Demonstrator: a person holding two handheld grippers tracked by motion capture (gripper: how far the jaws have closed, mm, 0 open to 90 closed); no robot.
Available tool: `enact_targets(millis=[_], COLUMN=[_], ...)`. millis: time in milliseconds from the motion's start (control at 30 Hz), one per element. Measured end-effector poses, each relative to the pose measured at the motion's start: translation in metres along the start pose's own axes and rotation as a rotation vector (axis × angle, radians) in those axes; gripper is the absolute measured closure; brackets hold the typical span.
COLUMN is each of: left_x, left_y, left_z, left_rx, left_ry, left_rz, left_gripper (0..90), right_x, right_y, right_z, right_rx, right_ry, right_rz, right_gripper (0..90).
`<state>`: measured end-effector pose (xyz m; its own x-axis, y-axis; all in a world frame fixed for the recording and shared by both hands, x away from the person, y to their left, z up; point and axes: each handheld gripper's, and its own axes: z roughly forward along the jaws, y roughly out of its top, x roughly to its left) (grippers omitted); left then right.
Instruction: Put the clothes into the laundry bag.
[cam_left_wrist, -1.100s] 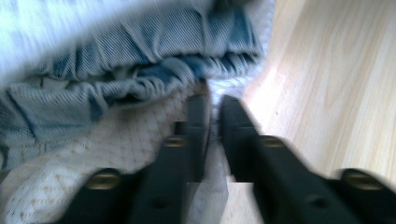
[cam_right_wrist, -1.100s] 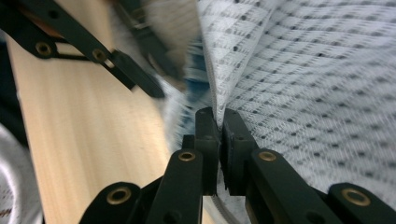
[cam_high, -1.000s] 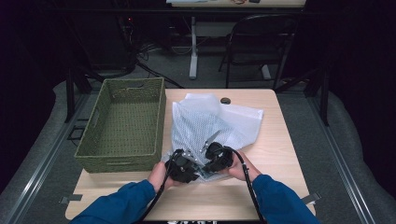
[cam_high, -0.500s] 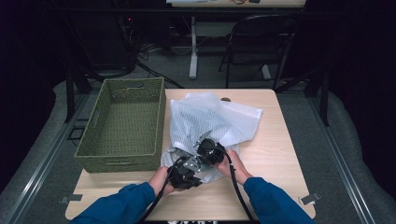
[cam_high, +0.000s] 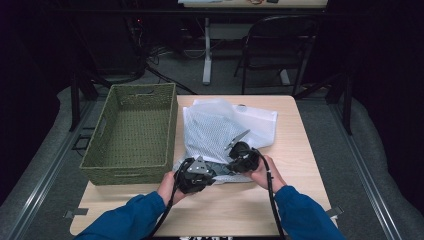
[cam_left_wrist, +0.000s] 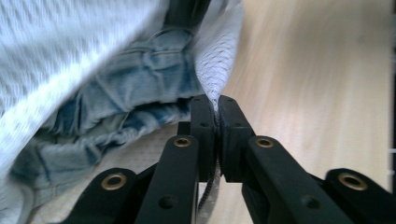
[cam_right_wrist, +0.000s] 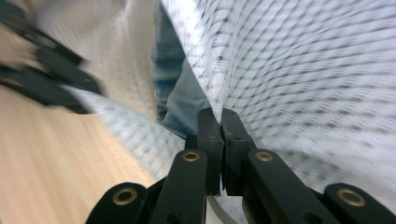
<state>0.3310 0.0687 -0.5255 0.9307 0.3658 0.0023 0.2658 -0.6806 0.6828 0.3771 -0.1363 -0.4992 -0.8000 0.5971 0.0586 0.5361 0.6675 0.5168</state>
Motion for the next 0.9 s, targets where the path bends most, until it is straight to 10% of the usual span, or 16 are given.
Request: enact_targets(millis=[167,333,533,667,900], left_x=[0.001,-0.008,-0.013,-0.024,-0.033], left_y=[0.008,0.011,0.027,0.026,0.03], left_z=[0.008,0.024,0.05,0.067,0.05], left_rx=[0.031,0.081,0.087,0.144,0.044], left_ry=[0.001,-0.088,-0.142,-0.195,-0.202], left_rz=[0.0,-0.024,-0.147,-0.089,0.029], left_gripper=[67.7,46.9,60.8,87.7,87.8], right_x=[0.0,0.0,-0.005,-0.012,-0.016], right_y=[-0.006,-0.013,-0.012,-0.012,-0.009], right_z=[-0.036,-0.047,-0.02,0.012,0.029], right_rx=[-0.1,-0.139,0.009,0.15,0.16], right_ry=[-0.034,-0.043,-0.012,0.036,-0.034], right_rz=[-0.006,0.004,-0.006,-0.021,-0.052], right_gripper=[88.6,88.3,87.6,86.9,88.4])
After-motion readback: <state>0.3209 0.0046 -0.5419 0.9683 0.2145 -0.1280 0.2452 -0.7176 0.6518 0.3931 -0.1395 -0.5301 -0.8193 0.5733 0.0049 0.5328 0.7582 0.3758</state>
